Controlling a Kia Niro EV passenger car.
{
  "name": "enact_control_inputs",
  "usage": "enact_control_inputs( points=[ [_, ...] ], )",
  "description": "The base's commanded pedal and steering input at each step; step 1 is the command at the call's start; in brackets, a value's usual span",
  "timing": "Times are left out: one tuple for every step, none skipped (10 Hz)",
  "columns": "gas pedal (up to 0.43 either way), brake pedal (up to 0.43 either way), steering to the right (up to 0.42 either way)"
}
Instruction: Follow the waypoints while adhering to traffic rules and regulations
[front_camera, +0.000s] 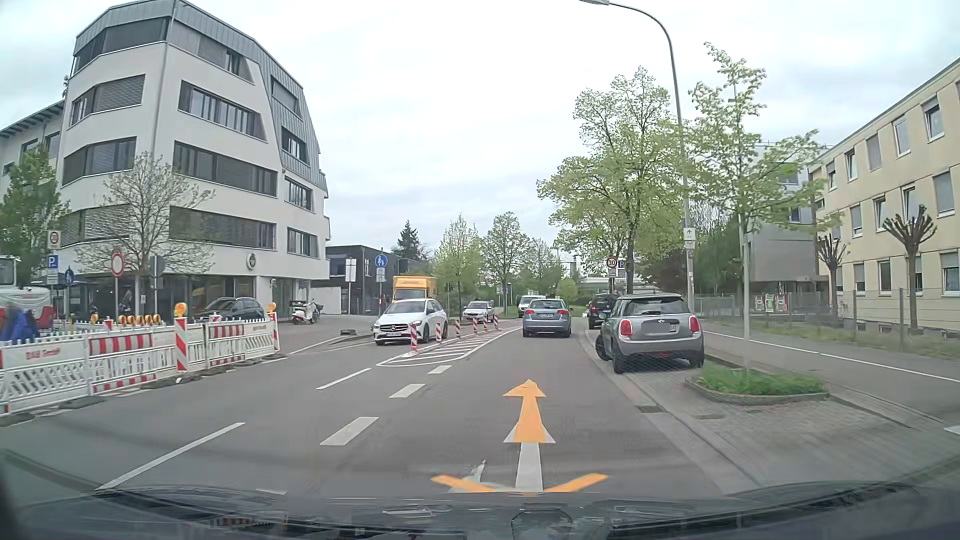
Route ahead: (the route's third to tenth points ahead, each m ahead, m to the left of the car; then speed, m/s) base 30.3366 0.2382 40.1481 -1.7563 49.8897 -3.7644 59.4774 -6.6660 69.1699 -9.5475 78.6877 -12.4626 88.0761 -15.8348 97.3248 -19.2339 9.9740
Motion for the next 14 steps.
enact_control_inputs(
  points=[
    [0.059, 0.0, 0.015],
    [0.059, 0.0, 0.016],
    [0.059, 0.0, 0.016],
    [0.059, 0.0, 0.018],
    [0.059, 0.0, 0.019],
    [0.047, 0.0, 0.019],
    [0.047, 0.0, 0.019],
    [0.047, 0.0, 0.02],
    [0.047, 0.0, 0.021],
    [0.047, 0.0, 0.021],
    [0.047, 0.0, 0.023],
    [0.047, 0.0, 0.026],
    [0.047, 0.0, 0.029],
    [0.047, 0.0, 0.029]
  ],
)
